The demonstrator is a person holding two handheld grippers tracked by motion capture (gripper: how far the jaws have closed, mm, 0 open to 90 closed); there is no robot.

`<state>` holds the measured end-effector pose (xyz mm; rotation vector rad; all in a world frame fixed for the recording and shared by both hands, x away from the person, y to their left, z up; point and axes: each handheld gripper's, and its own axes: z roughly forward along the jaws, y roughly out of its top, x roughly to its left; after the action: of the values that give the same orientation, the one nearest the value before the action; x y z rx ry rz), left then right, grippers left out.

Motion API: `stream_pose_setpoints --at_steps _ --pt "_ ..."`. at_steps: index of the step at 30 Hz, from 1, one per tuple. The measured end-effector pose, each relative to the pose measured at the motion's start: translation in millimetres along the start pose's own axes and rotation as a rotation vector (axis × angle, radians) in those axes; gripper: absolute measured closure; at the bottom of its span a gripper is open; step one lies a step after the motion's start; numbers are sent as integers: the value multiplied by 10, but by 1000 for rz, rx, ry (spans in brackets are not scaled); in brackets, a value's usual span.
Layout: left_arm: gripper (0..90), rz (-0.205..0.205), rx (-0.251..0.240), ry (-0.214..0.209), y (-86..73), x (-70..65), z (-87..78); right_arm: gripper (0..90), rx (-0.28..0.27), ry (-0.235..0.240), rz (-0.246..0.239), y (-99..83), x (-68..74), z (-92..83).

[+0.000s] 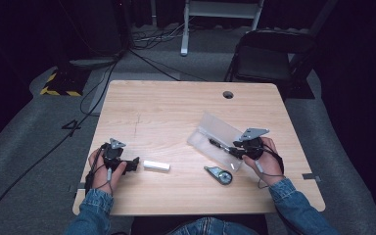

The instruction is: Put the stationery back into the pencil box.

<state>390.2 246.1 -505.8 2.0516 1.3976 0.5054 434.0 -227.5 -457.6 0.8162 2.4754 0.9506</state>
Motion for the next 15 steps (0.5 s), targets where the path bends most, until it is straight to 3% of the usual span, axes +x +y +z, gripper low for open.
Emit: stream_pose_setpoints --at_steps 7,15 --pt "0 0 0 0 0 0 0 556 -47 12 18 46 32 -111" --pt "0 0 0 0 0 0 0 463 -105 88 63 128 144 -244"
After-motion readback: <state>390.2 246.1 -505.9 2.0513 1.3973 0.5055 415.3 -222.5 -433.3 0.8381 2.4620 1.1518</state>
